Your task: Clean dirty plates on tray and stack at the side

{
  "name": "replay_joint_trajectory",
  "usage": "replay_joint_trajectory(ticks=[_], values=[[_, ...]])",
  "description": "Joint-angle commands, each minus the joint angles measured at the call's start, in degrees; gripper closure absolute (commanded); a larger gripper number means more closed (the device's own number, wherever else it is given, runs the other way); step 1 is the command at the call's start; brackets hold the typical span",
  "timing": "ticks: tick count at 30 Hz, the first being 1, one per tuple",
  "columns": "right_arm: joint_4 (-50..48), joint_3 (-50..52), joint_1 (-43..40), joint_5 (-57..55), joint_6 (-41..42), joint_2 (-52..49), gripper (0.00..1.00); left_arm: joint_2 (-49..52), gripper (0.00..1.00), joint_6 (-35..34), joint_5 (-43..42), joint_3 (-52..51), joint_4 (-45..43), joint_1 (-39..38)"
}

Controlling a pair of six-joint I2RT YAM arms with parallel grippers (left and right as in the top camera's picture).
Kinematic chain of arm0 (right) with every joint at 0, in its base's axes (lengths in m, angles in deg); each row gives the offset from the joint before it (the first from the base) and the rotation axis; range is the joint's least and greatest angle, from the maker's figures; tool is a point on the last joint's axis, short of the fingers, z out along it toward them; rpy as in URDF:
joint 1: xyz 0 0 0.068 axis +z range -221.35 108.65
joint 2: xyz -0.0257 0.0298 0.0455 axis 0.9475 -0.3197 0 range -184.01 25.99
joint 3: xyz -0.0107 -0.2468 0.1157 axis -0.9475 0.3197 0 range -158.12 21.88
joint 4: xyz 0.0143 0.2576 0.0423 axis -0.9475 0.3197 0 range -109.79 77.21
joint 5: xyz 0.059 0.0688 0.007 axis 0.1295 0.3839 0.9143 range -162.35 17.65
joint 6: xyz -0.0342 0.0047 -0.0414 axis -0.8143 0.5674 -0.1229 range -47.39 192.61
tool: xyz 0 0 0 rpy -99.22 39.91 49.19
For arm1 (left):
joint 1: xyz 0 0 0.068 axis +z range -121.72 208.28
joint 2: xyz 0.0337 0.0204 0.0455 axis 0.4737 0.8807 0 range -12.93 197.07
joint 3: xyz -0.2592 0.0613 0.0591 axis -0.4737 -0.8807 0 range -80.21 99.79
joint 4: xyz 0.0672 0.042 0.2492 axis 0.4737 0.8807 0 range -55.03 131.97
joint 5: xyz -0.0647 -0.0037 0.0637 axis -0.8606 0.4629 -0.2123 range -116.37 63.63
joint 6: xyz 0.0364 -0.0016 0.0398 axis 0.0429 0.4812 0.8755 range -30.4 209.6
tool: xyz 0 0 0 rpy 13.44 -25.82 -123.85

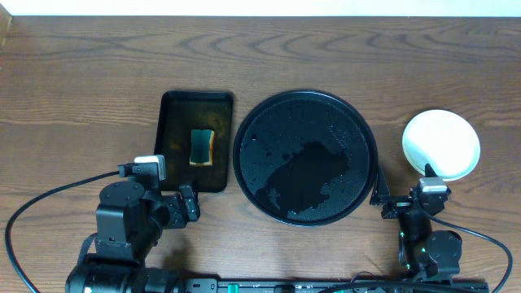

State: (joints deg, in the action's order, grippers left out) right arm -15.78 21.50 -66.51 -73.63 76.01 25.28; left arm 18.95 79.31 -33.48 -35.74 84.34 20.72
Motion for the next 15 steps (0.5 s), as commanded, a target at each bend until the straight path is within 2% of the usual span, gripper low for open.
replay_joint_trajectory(ticks=[1, 9, 15], values=[[0.3, 0.1, 0.5, 0.3, -0.5, 0.4, 0.01, 0.1, 0.10, 0.5, 0.5, -0.1, -0.2, 0.1], [0.3, 0.1, 0.5, 0.3, -0.5, 0.4, 0.01, -0.5, 0.10, 0.8, 0.7, -0.1, 1.0, 0.2], [0.3, 0.1, 0.5, 0.2, -0.5, 0.4, 0.01, -6.5, 0.10, 1.7, 1.8, -4.0, 1.7, 2.6]])
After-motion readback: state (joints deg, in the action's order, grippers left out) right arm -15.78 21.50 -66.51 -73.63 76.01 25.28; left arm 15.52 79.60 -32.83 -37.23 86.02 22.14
